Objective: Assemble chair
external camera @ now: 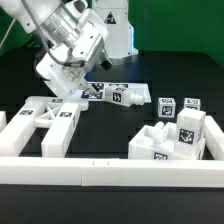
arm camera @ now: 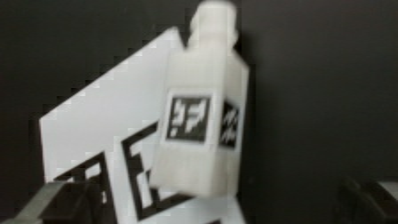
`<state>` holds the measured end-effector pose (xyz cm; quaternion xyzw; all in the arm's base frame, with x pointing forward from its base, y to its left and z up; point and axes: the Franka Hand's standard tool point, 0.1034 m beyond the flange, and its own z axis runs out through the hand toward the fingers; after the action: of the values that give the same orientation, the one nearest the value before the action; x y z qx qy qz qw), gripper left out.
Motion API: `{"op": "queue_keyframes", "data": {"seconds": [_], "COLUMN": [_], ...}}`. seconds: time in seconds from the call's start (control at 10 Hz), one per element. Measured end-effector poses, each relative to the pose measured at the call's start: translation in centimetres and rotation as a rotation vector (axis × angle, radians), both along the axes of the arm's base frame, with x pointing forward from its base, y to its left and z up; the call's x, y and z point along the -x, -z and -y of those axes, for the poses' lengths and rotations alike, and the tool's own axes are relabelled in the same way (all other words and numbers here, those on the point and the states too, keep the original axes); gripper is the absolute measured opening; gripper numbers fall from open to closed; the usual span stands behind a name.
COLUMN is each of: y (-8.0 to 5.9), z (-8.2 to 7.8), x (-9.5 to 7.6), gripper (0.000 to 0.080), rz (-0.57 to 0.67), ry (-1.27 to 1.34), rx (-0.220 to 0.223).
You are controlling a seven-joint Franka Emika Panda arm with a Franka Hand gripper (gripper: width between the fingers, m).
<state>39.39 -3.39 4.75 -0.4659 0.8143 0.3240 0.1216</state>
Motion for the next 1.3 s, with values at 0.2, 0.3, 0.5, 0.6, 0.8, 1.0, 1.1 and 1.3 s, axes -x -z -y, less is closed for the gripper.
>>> {"op": "queue_keyframes", "data": {"seconds": [0.2,0.3,0.5,0.6,0.8,1.0,1.1,1.3], "y": [0.4,0.6,0.7,0.8,0.9,1.1,1.1,1.1], "z": [0.4,1.0,1.2,1.2,-0.6,-1.3,-1.1,-1.7], "x": [0.0,-0.4,0.2,0.3,0.2,0.2,0.2,0.4], "gripper": [0.0649,0.0649,0.0649,0.0649,0.0649,0.0649,0.0649,0.0649], "rz": [0.017,0.076,0.132,0.133,0.125,0.125,0.123,0.119], "ry": [0.013,0.058,0.097,0.097,0.036,0.004,0.008,-0.001], "rx": [0.028,0.098,0.176,0.188,0.195,0.203,0.204,0.191]}}
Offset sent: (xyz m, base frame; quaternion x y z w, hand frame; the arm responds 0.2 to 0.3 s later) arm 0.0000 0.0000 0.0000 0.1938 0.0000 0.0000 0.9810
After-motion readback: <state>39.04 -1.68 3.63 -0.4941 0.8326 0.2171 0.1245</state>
